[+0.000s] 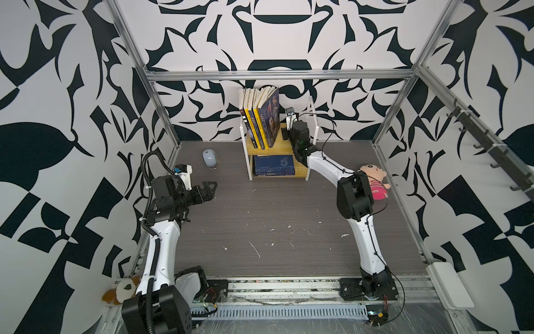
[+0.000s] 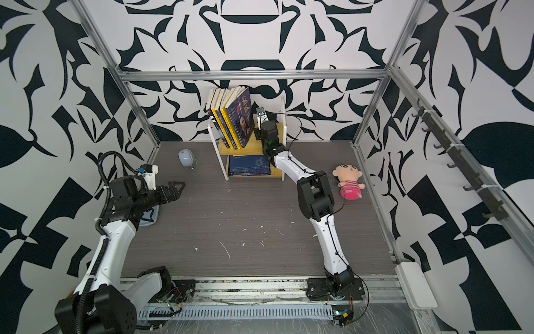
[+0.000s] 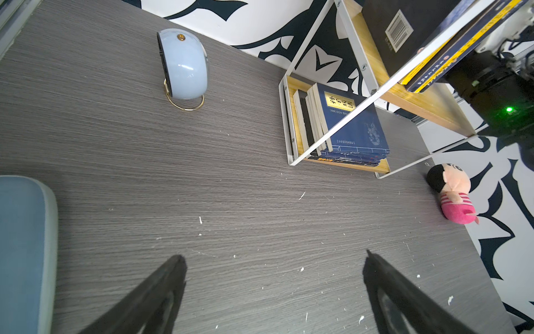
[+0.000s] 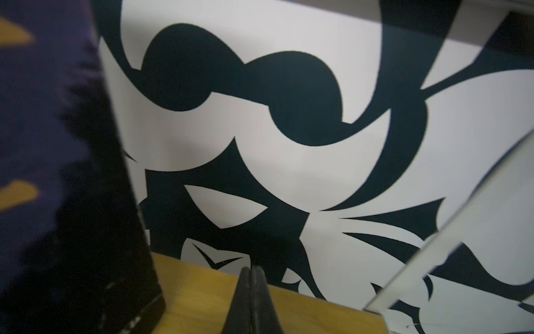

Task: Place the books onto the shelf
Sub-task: 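Push the purple book against the shelved books with the right gripper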

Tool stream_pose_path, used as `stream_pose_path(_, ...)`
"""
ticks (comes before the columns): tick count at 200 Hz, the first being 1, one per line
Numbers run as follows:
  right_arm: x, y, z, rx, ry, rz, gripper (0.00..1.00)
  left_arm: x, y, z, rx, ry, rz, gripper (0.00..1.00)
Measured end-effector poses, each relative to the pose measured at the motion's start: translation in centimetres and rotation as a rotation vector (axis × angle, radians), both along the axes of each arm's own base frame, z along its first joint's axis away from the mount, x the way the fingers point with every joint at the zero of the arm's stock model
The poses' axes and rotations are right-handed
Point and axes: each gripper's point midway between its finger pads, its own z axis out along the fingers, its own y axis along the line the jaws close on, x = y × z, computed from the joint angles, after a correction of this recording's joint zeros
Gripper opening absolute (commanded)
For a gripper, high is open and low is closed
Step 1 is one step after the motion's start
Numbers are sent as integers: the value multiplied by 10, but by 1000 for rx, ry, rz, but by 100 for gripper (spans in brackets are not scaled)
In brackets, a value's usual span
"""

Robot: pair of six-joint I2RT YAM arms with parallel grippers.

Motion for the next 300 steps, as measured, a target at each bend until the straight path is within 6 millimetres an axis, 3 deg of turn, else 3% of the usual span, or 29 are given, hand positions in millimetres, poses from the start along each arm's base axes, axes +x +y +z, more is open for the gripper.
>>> stream_pose_path(52, 5, 32, -2, 30, 5, 178, 0, 0, -1, 0, -4, 0, -3, 100)
stream_pose_path(88, -2, 49, -2, 56, 15, 308, 0, 0, -1, 0, -4, 0, -3, 100)
stream_pose_path(154, -9, 57, -2, 88, -2, 381, 0, 0, -1, 0, -4, -1, -3, 100)
stream_pose_path(209, -24, 46, 1, 48, 24, 281, 0, 0, -1, 0, -4, -2, -3, 100)
stream_pose_path(249, -46, 35, 31, 39, 9, 217, 0, 0, -1, 1, -4, -3, -3, 100)
stream_pose_path(300, -93, 15, 104, 41, -82, 167, 0, 1, 0, 1, -5, -3, 2, 100)
